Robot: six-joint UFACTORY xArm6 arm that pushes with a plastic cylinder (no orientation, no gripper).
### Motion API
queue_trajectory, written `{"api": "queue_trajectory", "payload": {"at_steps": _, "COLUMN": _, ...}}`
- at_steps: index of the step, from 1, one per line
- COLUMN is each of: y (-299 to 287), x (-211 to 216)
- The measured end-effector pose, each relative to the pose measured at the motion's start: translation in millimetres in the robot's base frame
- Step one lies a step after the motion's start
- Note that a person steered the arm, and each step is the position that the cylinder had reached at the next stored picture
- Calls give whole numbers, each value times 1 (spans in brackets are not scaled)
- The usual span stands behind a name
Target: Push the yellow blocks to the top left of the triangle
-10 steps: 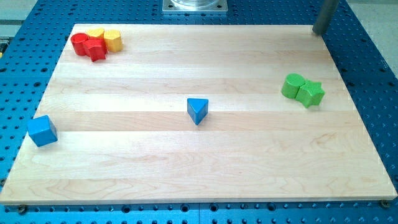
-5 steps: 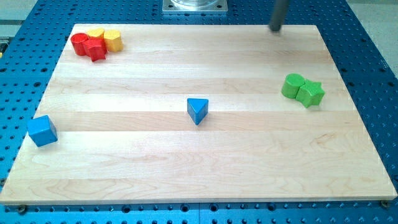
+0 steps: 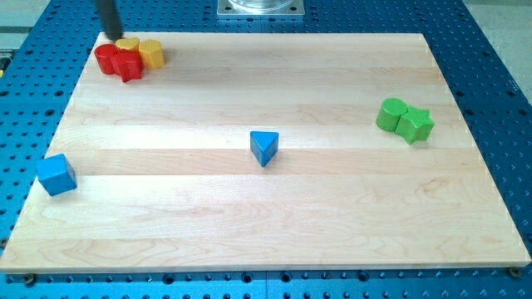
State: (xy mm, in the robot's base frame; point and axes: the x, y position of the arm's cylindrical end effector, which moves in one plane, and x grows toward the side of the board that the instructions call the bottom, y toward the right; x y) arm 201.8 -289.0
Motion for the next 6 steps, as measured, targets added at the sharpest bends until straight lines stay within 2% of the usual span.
{"api": "queue_trajectory", "payload": {"at_steps": 2, "y": 29, "x": 29}}
{"api": "queue_trajectory", "payload": {"at_steps": 3, "y": 88, "x": 55}}
{"api": "queue_trajectory", "payload": {"at_steps": 4, "y": 111, "x": 70}}
{"api": "queue_trajectory", "payload": {"at_steps": 5, "y": 111, "x": 41}}
{"api": "queue_trajectory", "payload": {"at_steps": 6, "y": 143, "x": 41}}
